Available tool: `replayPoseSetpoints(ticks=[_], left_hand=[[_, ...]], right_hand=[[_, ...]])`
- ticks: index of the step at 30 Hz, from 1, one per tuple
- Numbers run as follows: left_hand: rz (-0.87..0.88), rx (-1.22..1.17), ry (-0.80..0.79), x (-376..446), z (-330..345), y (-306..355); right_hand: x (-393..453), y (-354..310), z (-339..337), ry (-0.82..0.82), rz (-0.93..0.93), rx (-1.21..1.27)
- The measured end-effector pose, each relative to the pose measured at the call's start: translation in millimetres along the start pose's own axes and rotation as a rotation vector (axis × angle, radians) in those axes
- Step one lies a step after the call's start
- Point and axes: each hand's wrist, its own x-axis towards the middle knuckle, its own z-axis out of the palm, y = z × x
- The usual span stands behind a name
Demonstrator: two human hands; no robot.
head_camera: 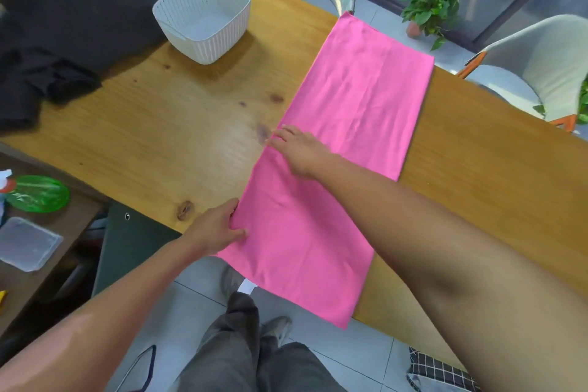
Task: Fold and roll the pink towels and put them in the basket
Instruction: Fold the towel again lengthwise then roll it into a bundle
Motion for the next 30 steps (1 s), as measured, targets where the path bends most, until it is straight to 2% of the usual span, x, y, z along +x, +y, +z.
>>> replayPoseSetpoints(ticks=[4, 8, 14, 18, 25, 30], left_hand=[[0.115, -0.055, -0.083, -1, -1, 0], [0.190, -0.051, -0.097, -12, -2, 11], [0.111, -0.153, -0.147, -39, -1, 33], [0.057, -0.160, -0.086, -57, 12, 50], [-0.001, -0.224, 0.131, -87, 32, 89], [0.032, -0.180, 0.135, -103, 62, 134]], right_hand=[[41, -12, -18, -0.110, -0.187, -0.115], [53, -15, -21, -0.200, -0.220, -0.268], [45, -12, -19, -0.261, -0.301, -0.497], [36, 2, -23, -0.292, -0.345, -0.618], [1, 44, -39, -0.117, -0.386, -0.646], [-42, 78, -43, -0.022, -0.422, -0.597]])
